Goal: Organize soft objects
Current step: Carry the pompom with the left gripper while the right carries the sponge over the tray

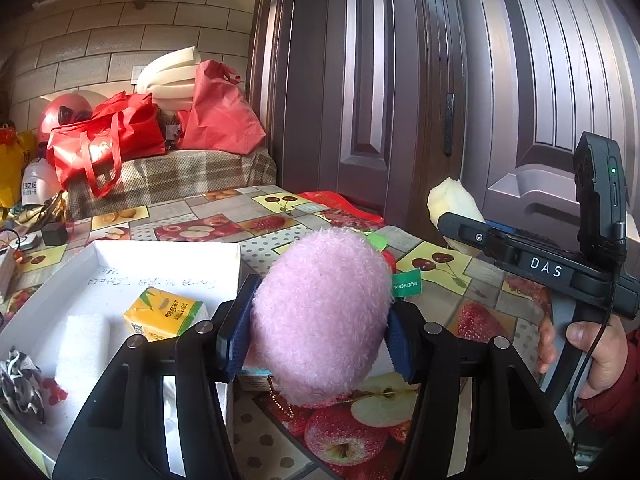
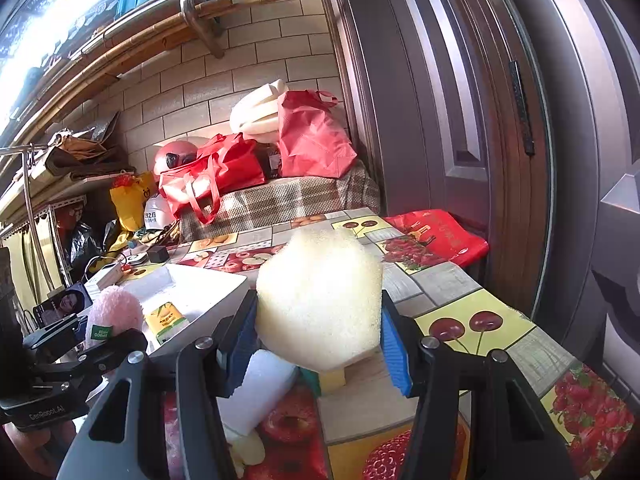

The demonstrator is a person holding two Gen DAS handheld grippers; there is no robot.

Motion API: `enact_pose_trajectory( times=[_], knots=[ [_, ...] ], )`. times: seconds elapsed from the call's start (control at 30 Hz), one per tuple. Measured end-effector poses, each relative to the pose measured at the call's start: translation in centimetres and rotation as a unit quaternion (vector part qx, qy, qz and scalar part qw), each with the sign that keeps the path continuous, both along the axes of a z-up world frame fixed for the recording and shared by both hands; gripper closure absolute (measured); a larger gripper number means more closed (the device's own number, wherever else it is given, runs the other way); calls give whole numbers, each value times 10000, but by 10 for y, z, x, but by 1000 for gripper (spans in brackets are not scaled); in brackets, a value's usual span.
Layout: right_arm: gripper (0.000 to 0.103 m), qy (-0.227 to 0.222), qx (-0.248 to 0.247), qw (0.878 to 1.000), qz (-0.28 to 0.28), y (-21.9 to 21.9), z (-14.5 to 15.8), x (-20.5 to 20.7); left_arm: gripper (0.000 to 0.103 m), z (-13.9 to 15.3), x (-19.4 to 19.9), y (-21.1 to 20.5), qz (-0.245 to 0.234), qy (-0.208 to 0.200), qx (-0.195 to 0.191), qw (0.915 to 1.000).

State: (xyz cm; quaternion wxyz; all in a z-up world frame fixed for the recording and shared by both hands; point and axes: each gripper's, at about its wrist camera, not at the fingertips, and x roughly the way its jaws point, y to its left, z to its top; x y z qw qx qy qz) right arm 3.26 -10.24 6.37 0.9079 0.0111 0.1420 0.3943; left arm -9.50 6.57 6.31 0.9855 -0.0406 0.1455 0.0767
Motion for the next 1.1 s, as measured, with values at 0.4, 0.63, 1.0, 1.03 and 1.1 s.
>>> enact_pose_trajectory(
  times=[0.4,0.63,1.0,1.03,1.1],
  knots=[
    [46,-208,-84,9990,394,25,0,-32,46,-1,-28,21,383,-25,160,9991],
    [46,-386,-250,9967,669,44,0,-51,46,-2,-51,53,846,-115,68,9963],
    [46,-457,-421,9938,922,62,-1,-61,46,-3,-61,71,1057,-133,57,9943],
    [46,-457,-422,9936,940,63,-1,-62,46,-3,-61,71,1059,-138,45,9943],
    [46,-437,-427,9935,965,66,-1,-62,46,-3,-61,72,1058,-137,46,9943]
  ],
)
